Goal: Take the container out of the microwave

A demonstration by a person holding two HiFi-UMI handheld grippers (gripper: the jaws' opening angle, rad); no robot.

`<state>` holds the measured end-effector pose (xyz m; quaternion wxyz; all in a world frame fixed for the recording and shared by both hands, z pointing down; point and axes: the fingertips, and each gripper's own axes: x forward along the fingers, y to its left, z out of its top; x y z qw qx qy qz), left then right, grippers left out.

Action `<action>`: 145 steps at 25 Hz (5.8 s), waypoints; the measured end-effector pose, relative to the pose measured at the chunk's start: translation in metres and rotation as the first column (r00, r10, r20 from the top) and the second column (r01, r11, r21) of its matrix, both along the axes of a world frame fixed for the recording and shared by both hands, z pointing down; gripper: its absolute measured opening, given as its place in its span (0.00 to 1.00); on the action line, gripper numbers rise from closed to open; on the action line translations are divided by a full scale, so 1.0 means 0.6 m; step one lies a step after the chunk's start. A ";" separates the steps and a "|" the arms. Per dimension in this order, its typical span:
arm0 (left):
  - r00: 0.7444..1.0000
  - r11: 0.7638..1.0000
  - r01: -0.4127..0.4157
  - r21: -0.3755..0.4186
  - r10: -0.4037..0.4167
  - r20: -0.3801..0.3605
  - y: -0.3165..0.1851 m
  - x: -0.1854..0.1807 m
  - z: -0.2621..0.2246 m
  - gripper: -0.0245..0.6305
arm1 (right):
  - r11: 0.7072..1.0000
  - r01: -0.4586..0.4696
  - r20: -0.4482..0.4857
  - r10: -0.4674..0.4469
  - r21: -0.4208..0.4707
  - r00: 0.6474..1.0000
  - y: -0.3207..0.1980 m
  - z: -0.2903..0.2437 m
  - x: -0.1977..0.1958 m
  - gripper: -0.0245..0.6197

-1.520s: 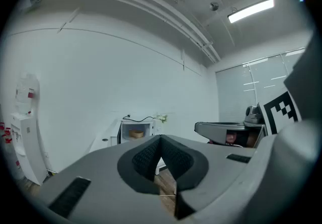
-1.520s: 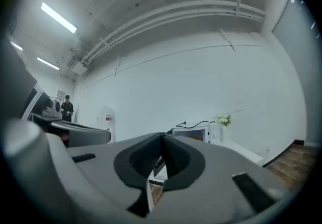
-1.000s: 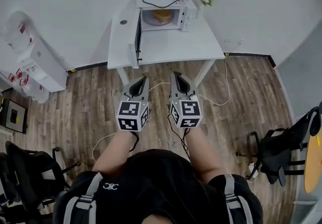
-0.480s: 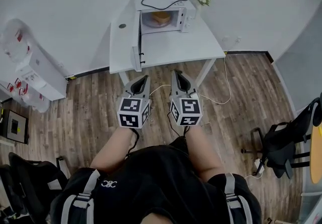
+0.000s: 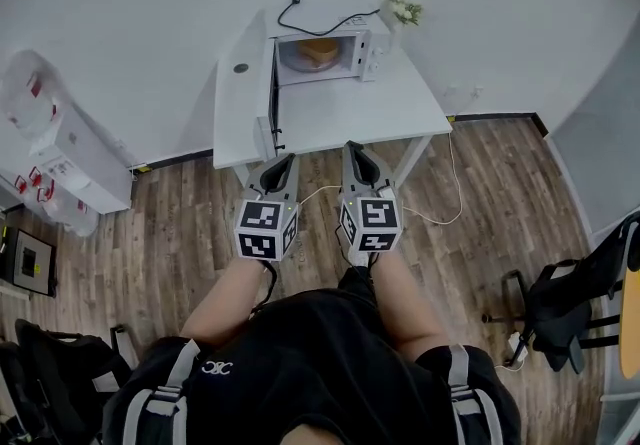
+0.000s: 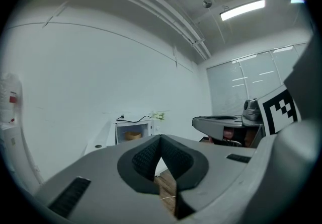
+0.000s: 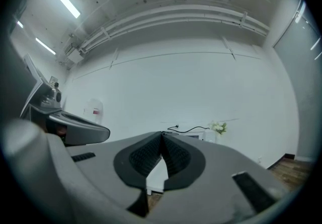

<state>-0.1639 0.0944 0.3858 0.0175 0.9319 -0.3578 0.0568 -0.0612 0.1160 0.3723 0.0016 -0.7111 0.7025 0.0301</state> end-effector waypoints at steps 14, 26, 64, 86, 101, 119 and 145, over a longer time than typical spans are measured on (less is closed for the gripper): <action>0.996 0.995 0.085 -0.053 -0.084 0.016 -0.226 0.214 0.029 0.06 | 0.995 0.096 0.060 -0.094 -0.029 0.994 -0.245 0.026 0.218 0.05; 0.983 0.977 0.183 -0.110 -0.177 0.057 -0.406 0.387 0.062 0.06 | 0.973 0.216 0.068 -0.211 -0.084 0.975 -0.441 0.057 0.383 0.05; 0.940 0.913 0.340 -0.224 -0.338 0.049 -0.667 0.323 0.143 0.06 | 0.841 0.084 -0.686 -0.490 -0.535 0.538 -0.824 0.350 0.381 0.20; 0.938 0.923 0.345 -0.171 -0.344 0.035 -0.686 0.264 0.103 0.06 | 0.839 -0.111 -0.779 -0.435 -0.532 0.451 -0.980 0.391 0.356 0.30; 0.949 0.929 0.316 -0.193 -0.311 0.053 -0.723 0.256 0.113 0.06 | 0.798 -0.185 -0.792 -0.483 -0.574 0.374 -1.044 0.436 0.373 0.33; 0.951 0.933 0.310 -0.184 -0.305 0.054 -0.720 0.267 0.118 0.06 | 0.781 -0.177 -0.797 -0.558 -0.598 0.232 -1.057 0.439 0.366 0.19; 0.946 0.930 0.321 -0.180 -0.322 0.029 -0.667 0.284 0.109 0.06 | 0.740 -0.055 -0.727 -0.639 -0.670 0.251 -0.940 0.400 0.351 0.10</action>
